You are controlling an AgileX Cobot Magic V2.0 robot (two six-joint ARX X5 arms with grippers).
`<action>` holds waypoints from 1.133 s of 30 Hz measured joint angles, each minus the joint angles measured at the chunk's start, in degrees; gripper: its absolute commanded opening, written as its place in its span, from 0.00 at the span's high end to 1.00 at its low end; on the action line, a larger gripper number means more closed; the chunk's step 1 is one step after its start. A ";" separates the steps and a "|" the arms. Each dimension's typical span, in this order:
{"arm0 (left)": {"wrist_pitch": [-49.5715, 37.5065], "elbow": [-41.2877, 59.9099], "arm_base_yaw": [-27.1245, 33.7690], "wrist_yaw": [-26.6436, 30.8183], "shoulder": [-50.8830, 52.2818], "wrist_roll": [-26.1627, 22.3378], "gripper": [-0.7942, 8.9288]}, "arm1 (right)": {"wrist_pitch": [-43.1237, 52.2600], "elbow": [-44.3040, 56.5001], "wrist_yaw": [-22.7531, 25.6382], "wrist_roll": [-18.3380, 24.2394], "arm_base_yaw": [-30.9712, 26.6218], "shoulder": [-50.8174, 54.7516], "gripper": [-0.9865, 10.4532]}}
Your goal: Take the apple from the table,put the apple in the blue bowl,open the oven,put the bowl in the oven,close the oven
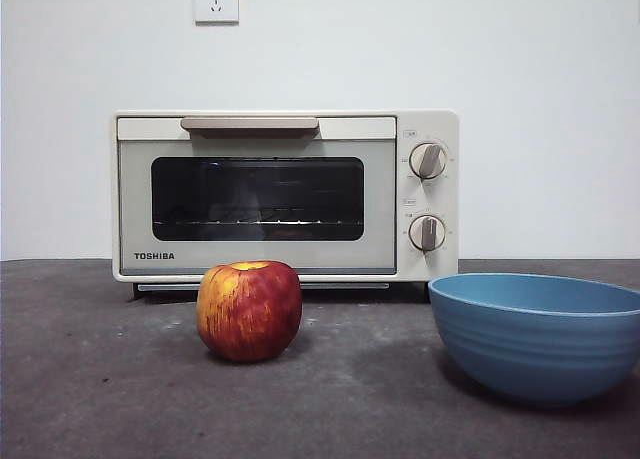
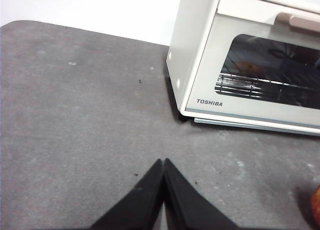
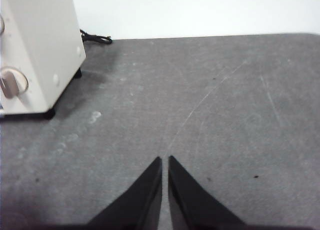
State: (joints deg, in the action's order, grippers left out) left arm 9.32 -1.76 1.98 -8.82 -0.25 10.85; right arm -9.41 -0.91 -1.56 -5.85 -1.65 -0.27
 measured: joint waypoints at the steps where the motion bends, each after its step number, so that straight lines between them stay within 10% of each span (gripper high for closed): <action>1: -0.02 0.00 0.00 0.00 0.00 0.81 0.91 | 0.00 0.00 0.00 -1.33 0.00 0.00 0.91; 19: 4.79 -3.58 0.00 -4.92 -0.20 12.61 0.91 | -3.78 -6.71 -6.05 -13.62 0.04 -0.37 0.91; 34: 19.21 -23.45 0.00 -16.28 -14.05 9.46 0.91 | -19.71 -31.67 -20.57 -8.98 2.03 -21.62 0.91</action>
State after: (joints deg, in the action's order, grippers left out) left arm 28.53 -25.21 1.98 -25.10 -14.31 20.32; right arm -29.12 -32.58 -22.13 -14.83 0.38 -21.89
